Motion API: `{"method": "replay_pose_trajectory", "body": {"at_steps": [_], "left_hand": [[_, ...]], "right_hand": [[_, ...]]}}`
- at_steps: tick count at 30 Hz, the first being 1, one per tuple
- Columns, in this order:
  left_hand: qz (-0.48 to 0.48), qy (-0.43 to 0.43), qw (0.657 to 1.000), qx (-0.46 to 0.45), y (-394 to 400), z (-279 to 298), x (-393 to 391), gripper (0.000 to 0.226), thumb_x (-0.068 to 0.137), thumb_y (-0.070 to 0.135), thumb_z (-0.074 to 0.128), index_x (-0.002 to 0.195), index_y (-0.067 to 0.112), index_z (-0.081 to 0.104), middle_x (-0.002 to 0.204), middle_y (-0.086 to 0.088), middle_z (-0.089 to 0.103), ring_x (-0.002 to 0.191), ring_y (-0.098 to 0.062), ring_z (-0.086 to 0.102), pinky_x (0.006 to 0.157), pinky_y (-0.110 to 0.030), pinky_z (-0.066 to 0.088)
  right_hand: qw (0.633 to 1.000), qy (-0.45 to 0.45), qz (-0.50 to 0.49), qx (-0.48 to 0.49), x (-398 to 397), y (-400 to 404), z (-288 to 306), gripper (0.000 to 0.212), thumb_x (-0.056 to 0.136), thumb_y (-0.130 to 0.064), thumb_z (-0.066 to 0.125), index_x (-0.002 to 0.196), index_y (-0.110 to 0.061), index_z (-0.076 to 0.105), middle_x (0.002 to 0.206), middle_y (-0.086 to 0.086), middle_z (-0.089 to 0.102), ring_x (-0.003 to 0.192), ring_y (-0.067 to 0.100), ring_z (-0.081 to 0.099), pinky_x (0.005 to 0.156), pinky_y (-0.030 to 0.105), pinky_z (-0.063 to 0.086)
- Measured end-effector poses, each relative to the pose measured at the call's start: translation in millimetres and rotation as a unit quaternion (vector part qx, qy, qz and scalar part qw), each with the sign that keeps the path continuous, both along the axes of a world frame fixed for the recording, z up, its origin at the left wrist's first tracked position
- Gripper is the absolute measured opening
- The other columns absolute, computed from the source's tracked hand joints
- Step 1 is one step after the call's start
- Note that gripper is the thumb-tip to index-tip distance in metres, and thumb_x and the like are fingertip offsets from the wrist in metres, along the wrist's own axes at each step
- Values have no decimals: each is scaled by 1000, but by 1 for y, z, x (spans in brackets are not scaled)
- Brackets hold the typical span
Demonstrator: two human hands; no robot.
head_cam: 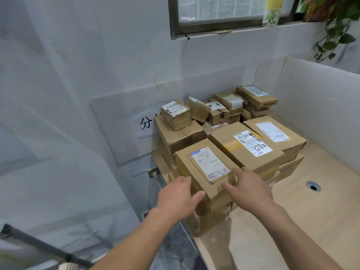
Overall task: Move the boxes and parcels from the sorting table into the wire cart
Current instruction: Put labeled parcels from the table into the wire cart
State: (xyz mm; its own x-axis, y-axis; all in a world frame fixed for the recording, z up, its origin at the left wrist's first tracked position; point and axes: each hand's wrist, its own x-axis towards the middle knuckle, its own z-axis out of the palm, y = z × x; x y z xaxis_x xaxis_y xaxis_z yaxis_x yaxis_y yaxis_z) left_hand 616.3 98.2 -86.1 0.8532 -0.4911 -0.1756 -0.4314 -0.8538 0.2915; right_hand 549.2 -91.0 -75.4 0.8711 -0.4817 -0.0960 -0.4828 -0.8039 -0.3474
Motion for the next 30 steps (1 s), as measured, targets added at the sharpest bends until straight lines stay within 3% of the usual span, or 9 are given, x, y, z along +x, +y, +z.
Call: {"method": "replay_pose_trajectory", "body": {"at_steps": [3, 7, 11, 15, 21, 23, 26, 28, 30], "left_hand": [[12, 10, 1000, -17, -8, -3, 3, 49, 95, 64, 46, 131, 31, 51, 129, 5, 59, 112, -17, 58, 85, -35, 47], [18, 15, 999, -40, -15, -9, 5, 49, 95, 63, 46, 135, 35, 50, 129, 7, 60, 109, -15, 60, 82, -34, 49], [30, 19, 998, -51, -19, -15, 6, 51, 95, 64, 47, 136, 35, 49, 130, 10, 60, 108, -12, 60, 86, -34, 54], [41, 20, 997, -62, -22, -18, 8, 50, 94, 66, 46, 132, 34, 52, 127, 11, 61, 105, -12, 61, 86, -36, 55], [64, 37, 995, -67, -25, -23, 8, 47, 95, 65, 46, 125, 29, 55, 118, 10, 64, 97, -10, 60, 78, -30, 54], [88, 52, 990, -94, -27, -21, 7, 45, 96, 63, 47, 118, 25, 55, 107, 10, 64, 88, -7, 60, 71, -26, 52], [139, 65, 979, -135, -27, -16, 8, 47, 97, 64, 45, 113, 21, 56, 95, 9, 61, 79, -6, 58, 71, -29, 56], [161, 61, 974, -147, -23, -13, 10, 51, 97, 66, 42, 115, 21, 58, 97, 9, 63, 82, -9, 60, 72, -32, 55], [174, 55, 973, -141, -17, -12, 12, 51, 96, 67, 42, 116, 23, 60, 96, 9, 63, 84, -12, 59, 67, -32, 49]], "right_hand": [[1000, 0, 4, 1, 3, -6, -3, 41, 91, -57, 56, 121, -30, 60, 102, -5, 54, 100, 19, 52, 70, 32, 42], [1000, -10, -6, 7, 6, -13, -3, 44, 93, -56, 58, 123, -25, 61, 113, -2, 61, 108, 23, 52, 73, 34, 43], [999, -22, -21, 28, 7, -17, -1, 32, 94, -52, 59, 115, -28, 61, 97, -5, 51, 92, 17, 47, 68, 30, 38], [998, -35, -20, 53, 9, -18, -5, 25, 92, -51, 62, 102, -30, 54, 98, -6, 52, 84, 14, 53, 62, 27, 37], [993, -46, -22, 103, 11, -17, -17, 37, 94, -50, 63, 119, -23, 55, 102, -6, 61, 88, 13, 56, 64, 24, 43], [989, -65, -41, 127, 12, -15, -18, 46, 95, -50, 62, 129, -20, 56, 109, -3, 64, 97, 16, 59, 73, 30, 51], [979, -98, -76, 160, 11, -11, -18, 60, 95, -51, 62, 146, -22, 51, 138, 0, 62, 122, 21, 60, 95, 41, 54], [972, -109, -95, 184, 11, -11, -17, 57, 95, -51, 61, 144, -23, 55, 134, -2, 64, 118, 20, 60, 93, 42, 57], [964, -114, -108, 214, 10, -12, -18, 41, 95, -50, 61, 125, -23, 70, 114, -8, 69, 104, 15, 61, 86, 45, 60]]}}
